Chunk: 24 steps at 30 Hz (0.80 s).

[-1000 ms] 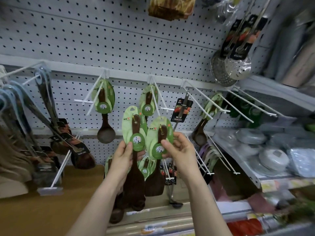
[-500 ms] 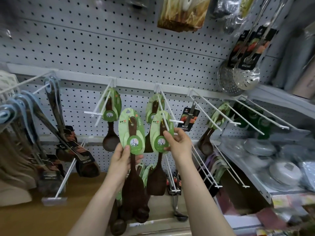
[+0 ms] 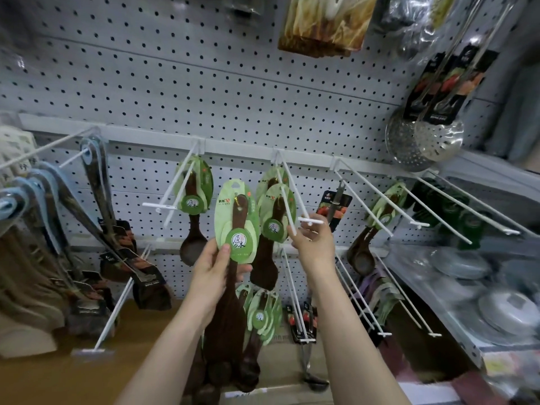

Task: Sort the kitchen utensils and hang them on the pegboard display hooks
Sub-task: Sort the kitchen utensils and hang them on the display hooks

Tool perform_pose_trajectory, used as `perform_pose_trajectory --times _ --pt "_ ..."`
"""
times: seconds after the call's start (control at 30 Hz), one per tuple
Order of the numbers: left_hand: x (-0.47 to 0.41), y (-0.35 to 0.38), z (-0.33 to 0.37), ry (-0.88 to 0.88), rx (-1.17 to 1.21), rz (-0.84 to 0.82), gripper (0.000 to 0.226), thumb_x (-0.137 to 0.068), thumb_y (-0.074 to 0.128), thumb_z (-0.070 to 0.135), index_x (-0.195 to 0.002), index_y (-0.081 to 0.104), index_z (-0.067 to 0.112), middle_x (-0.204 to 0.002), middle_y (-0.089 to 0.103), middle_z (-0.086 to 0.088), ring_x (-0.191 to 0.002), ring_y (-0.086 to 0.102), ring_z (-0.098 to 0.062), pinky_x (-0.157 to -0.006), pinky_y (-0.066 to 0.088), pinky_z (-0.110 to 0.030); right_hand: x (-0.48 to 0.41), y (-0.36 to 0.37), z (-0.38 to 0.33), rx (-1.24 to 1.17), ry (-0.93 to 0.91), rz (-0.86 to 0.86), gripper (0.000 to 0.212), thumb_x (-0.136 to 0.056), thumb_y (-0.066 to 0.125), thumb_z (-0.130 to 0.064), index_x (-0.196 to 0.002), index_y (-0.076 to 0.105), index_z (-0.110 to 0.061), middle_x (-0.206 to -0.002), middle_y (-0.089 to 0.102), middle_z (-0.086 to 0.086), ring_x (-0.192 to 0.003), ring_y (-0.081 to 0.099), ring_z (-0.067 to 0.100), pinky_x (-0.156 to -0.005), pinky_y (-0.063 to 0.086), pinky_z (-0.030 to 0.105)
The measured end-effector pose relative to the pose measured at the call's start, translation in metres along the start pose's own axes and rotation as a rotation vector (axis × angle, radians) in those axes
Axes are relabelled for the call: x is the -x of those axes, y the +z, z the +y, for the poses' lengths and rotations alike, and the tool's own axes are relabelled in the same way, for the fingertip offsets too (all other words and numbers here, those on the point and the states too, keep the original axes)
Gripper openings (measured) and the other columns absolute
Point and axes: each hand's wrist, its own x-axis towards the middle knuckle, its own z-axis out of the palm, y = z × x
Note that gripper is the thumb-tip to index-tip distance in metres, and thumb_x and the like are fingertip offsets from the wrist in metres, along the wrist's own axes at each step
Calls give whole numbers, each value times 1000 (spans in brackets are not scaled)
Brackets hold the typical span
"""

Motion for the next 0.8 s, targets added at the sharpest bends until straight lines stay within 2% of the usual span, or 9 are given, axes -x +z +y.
perform_pose_trajectory --times 0.1,0.17,0.23,0.3,0.43,0.57,0.67,0.8 --pt "2 9 0 48 -55 -26 20 -101 41 21 -117 53 14 -98 70 -10 -67 69 -21 -51 50 -22 13 -13 -11 -104 33 -181 15 -92 67 -15 -105 63 -21 -105 67 9 -93 66 20 -81 56 39" --pt "7 14 0 98 -79 -44 18 -101 41 21 -112 53 15 -91 68 -10 -62 64 -20 -49 46 -22 24 -18 -17 -150 8 -331 20 -92 67 -16 -112 65 -15 -112 68 12 -97 67 20 -77 58 34" --pt "14 20 -1 141 -83 -66 17 -101 39 23 -109 53 16 -85 67 -8 -60 61 -20 -48 44 -25 32 -22 -18 -196 -35 -452 29 -90 69 -14 -118 63 -12 -111 69 9 -93 66 18 -73 56 28" --pt "21 23 -3 163 -83 -80 19 -99 39 26 -108 52 16 -80 67 -4 -58 60 -21 -49 45 -27 38 -24 -16 -235 -62 -533 34 -88 70 -13 -121 62 -13 -109 70 8 -92 64 17 -72 53 28" --pt "32 25 -6 166 -88 -94 23 -97 41 32 -107 51 14 -80 67 -6 -62 61 -24 -52 47 -29 46 -25 -15 -249 -83 -515 24 -91 67 -16 -115 65 -14 -102 71 4 -88 63 18 -70 49 31" --pt "46 24 -8 114 -73 -107 22 -96 41 32 -108 52 17 -89 70 -8 -69 66 -27 -58 52 -30 53 -23 -13 -255 -70 -431 13 -93 65 -15 -101 64 -5 -81 64 4 -69 54 13 -56 41 24" --pt "59 26 -13 75 -57 -96 24 -93 44 36 -107 54 19 -96 70 -10 -75 68 -31 -65 55 -33 62 -28 -10 -241 -101 -463 3 -93 64 -13 -92 66 -11 -72 64 -4 -60 52 6 -52 39 19" --pt "77 35 -22 63 -70 -98 20 -91 46 37 -101 57 23 -97 70 -10 -80 69 -34 -68 55 -35 75 -41 -6 -359 -95 -472 5 -92 61 -1 -94 65 -2 -66 66 -8 -54 57 1 -49 42 12"
